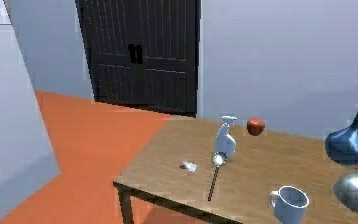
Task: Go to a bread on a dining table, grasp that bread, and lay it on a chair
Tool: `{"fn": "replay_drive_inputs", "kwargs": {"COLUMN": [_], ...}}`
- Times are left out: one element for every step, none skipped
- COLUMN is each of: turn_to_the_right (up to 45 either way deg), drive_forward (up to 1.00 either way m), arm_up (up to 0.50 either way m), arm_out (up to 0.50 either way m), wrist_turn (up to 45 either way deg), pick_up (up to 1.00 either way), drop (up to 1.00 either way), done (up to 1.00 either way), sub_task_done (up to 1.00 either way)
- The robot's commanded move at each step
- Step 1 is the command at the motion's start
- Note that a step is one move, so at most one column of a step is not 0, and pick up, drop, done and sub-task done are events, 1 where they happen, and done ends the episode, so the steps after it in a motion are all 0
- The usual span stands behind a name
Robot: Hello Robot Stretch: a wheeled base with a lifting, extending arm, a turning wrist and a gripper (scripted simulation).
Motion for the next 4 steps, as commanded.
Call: {"fn": "replay_drive_inputs", "kwargs": {"turn_to_the_right": [45.0,45.0,-45.0,-45.0], "drive_forward": [0.0,0.0,0.0,0.0], "arm_up": [0.0,0.0,0.0,0.0], "arm_out": [0.0,0.0,0.0,0.0], "wrist_turn": [0.0,0.0,0.0,0.0], "pick_up": [0.0,0.0,0.0,0.0], "drop": [0.0,0.0,0.0,0.0], "done": [0.0,0.0,0.0,0.0], "sub_task_done": [0.0,0.0,0.0,0.0]}}
